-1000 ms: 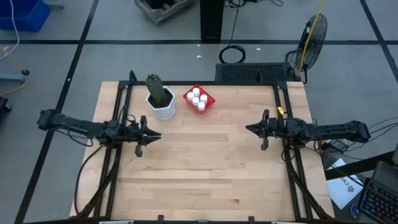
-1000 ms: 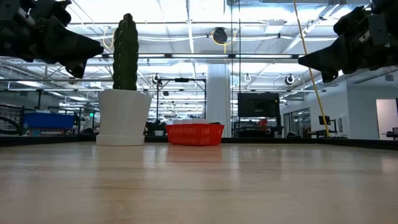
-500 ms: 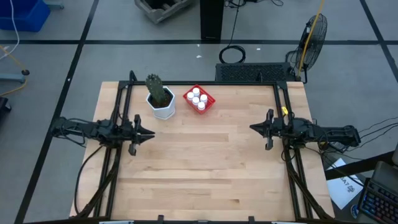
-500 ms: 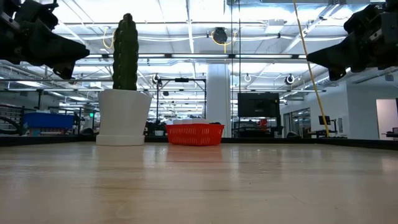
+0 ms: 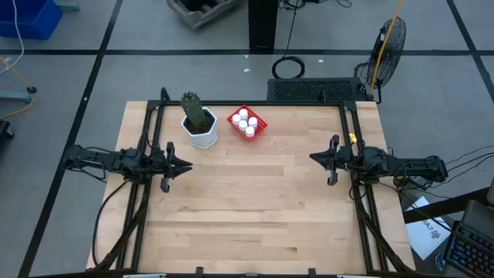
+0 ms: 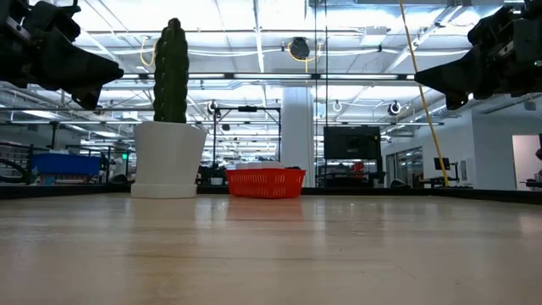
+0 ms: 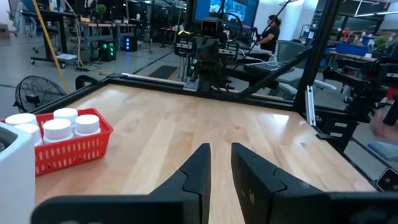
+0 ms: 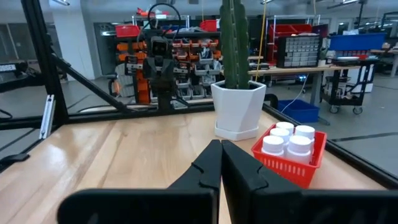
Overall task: Pick and place pill bottles into a basket
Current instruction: Return to Home Position
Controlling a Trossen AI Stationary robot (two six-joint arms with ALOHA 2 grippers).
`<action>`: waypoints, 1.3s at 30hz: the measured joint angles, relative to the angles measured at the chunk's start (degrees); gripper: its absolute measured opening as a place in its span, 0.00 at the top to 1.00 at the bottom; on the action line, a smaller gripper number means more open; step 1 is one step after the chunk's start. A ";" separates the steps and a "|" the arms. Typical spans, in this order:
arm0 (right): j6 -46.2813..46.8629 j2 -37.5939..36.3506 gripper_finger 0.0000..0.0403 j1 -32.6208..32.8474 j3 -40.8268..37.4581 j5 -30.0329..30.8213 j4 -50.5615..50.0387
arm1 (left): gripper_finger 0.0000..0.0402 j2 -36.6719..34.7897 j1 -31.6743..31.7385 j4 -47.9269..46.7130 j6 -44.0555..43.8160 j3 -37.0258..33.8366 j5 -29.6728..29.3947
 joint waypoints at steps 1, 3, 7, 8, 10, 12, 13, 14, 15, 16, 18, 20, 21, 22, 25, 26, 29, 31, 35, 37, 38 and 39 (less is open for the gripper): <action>0.02 0.03 0.99 0.00 0.00 0.04 0.71 | 0.83 0.00 0.00 0.03 0.01 0.00 0.00; 0.04 -0.02 0.99 0.00 -0.02 0.13 2.17 | 0.83 0.00 0.00 0.02 0.01 0.00 0.01; 0.09 -0.02 0.99 0.00 -0.05 0.20 4.35 | 0.83 0.00 0.00 -0.03 0.05 0.00 0.02; 0.09 -0.04 0.99 0.00 -0.07 0.20 4.38 | 0.83 0.00 0.00 -0.01 0.05 0.00 0.02; 0.11 0.03 0.99 0.00 -0.09 0.20 4.13 | 0.83 0.00 0.00 -0.05 0.05 0.00 0.01; 0.09 0.00 0.99 0.00 -0.09 0.18 4.12 | 0.83 0.00 0.00 -0.02 0.05 0.00 0.02; 0.10 0.00 0.99 0.00 -0.09 0.18 4.11 | 0.83 0.00 0.00 0.01 0.05 0.00 0.02; 0.10 0.00 0.99 0.00 -0.09 0.18 4.10 | 0.83 0.00 0.00 -0.02 0.05 0.00 0.00; 0.09 0.00 0.99 0.00 -0.11 0.18 4.12 | 0.83 0.00 0.00 -0.03 0.05 0.00 0.02; 0.10 0.00 0.99 0.00 -0.12 0.18 4.14 | 0.83 0.00 0.00 -0.03 0.05 0.00 0.02; 0.11 0.00 0.99 0.00 -0.13 0.18 4.20 | 0.83 0.00 0.00 -0.04 0.05 0.00 0.02; 0.11 0.00 0.99 0.00 -0.13 0.18 4.24 | 0.83 0.00 0.00 -0.03 0.05 0.00 0.02; 0.11 0.00 0.99 0.00 -0.13 0.18 4.26 | 0.83 0.00 0.00 -0.03 0.05 0.00 0.02; 0.11 0.00 0.99 0.00 -0.13 0.18 4.26 | 0.83 0.00 0.00 -0.05 0.05 0.00 0.02; 0.11 0.00 0.99 0.00 -0.13 0.15 4.34 | 0.83 0.00 0.00 -0.03 0.05 0.00 0.02; 0.11 0.00 0.99 0.00 -0.13 0.16 4.34 | 0.83 0.00 0.00 -0.03 0.05 0.00 0.02; 0.11 0.00 0.99 0.02 -0.16 0.15 4.36 | 0.83 0.00 0.00 -0.03 0.05 0.00 0.02; 0.11 0.00 0.99 0.02 -0.16 0.15 4.37 | 0.83 0.00 -0.01 -0.03 0.05 0.00 0.02; 0.11 0.00 0.99 0.02 -0.16 0.14 4.39 | 0.83 0.00 -0.02 -0.03 0.05 0.00 0.02; 0.11 0.00 0.99 0.02 -0.16 0.13 4.39 | 0.83 0.00 -0.02 -0.04 0.05 0.00 0.02; 0.11 0.00 0.99 0.02 -0.16 0.14 4.39 | 0.83 0.00 -0.02 -0.04 0.05 0.00 0.02; 0.11 0.00 0.99 0.01 -0.16 0.13 4.39 | 0.83 0.00 -0.02 -0.03 0.05 0.00 0.02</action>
